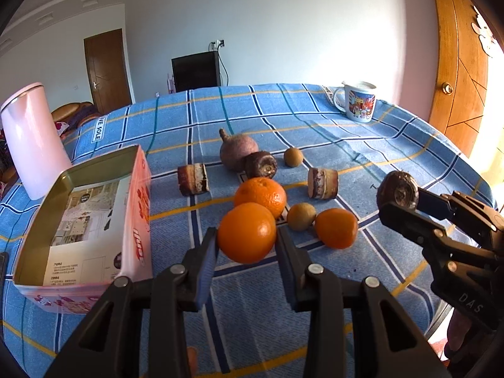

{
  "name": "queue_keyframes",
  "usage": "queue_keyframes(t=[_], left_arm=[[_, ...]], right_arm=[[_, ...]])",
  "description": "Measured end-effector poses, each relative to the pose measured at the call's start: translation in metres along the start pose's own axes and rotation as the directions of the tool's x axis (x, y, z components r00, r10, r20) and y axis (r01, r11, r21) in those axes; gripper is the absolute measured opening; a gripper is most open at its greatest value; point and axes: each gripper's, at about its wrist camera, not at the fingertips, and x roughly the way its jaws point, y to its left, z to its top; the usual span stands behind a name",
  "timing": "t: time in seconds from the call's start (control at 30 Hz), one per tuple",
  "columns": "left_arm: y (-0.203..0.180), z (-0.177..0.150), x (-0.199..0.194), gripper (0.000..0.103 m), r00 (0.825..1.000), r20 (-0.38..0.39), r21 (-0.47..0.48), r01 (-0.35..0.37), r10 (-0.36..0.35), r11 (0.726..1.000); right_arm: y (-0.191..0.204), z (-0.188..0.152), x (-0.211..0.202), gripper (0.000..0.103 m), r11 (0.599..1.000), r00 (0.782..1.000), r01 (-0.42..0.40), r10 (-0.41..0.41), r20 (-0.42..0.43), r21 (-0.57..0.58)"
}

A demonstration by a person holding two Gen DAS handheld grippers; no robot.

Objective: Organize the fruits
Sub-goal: 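Grasp the dark round fruit with the right tool while the left tool grasps an orange, then carry the dark fruit with the right tool into the pink tin while the left tool drops its orange there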

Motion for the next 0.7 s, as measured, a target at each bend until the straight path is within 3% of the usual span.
queue_keyframes(t=[0.27, 0.7], left_arm=[[0.026, 0.008, -0.025, 0.039, 0.995, 0.081, -0.039, -0.055, 0.058, 0.998], [0.101, 0.010, -0.036, 0.039, 0.981, 0.104, -0.154, -0.145, 0.162, 0.977]], right_arm=[[0.020, 0.022, 0.002, 0.039, 0.998, 0.998, -0.040, 0.042, 0.041, -0.040], [0.080, 0.069, 0.036, 0.039, 0.976, 0.982, -0.184, 0.188, 0.025, -0.117]])
